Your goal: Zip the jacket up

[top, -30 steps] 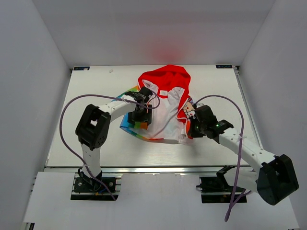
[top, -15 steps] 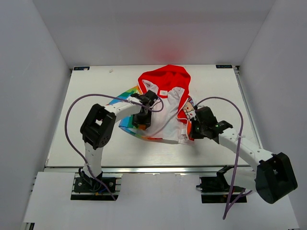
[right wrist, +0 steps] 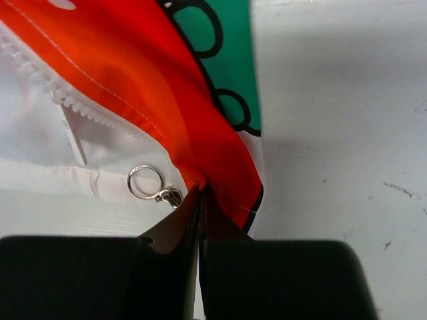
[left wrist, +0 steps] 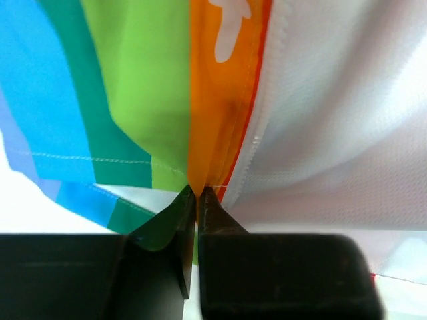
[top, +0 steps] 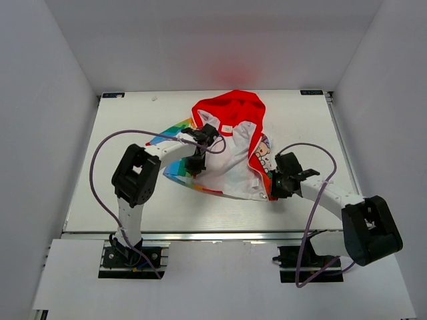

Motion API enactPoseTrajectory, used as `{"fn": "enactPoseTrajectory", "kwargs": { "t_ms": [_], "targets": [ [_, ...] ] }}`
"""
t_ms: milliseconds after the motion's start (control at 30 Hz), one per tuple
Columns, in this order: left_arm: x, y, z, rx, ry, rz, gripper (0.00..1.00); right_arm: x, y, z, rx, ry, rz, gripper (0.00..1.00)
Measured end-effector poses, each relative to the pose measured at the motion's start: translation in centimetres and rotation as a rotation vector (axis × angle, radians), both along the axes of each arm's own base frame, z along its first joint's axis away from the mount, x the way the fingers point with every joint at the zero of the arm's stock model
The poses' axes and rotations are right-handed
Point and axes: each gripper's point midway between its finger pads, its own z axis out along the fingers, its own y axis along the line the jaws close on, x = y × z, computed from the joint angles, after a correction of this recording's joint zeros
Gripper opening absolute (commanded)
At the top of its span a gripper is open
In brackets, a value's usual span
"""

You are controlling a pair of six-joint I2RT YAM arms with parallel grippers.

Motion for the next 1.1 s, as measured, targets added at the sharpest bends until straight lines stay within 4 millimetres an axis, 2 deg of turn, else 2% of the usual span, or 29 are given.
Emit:
{"fn": "enactPoseTrajectory", "kwargs": {
  "t_ms": [200,333,567,667,867,967,1000,1100],
  "targets": [
    [1.3,2.4,1.4,-0.002,-0.028,0.074,0.1,1.0,-0.2,0.1,0.023,-0.009,-0.047,0.0],
    [1.8,4.1,3.1,-0.03,-0.061,0.125,0.13,1.4,-0.4,0.0,0.03,-0.011,-0.068,0.0],
    [2.0,5.7,6.2,-0.122,-0.118,0.181,0.16,2.5,-0.4,0.0,0.058,-0.018,-0.093,0.0],
    [1.9,5.8,6.7,-0.147,-0.126,0.186,0.17,2.5,-0.4,0.0,0.062,-0.016,-0.096,0.0],
    [2.1,7.5,7.6,-0.131,-0.142,0.211,0.19,2.9,-1.0,0.0,0.063,-0.019,-0.119,0.0],
    [2.1,8.0,8.1,-0.128,-0.16,0.222,0.09,2.9,-1.0,0.0,0.065,-0.02,-0.121,0.0],
    [2.0,8.1,8.2,-0.129,-0.162,0.22,0.0,2.9,-1.0,0.0,0.065,-0.02,-0.119,0.0],
    [1.6,7.8,8.1,-0.153,-0.158,0.206,0.0,2.9,-0.9,0.1,0.07,-0.028,-0.096,0.0]
  ]
}}
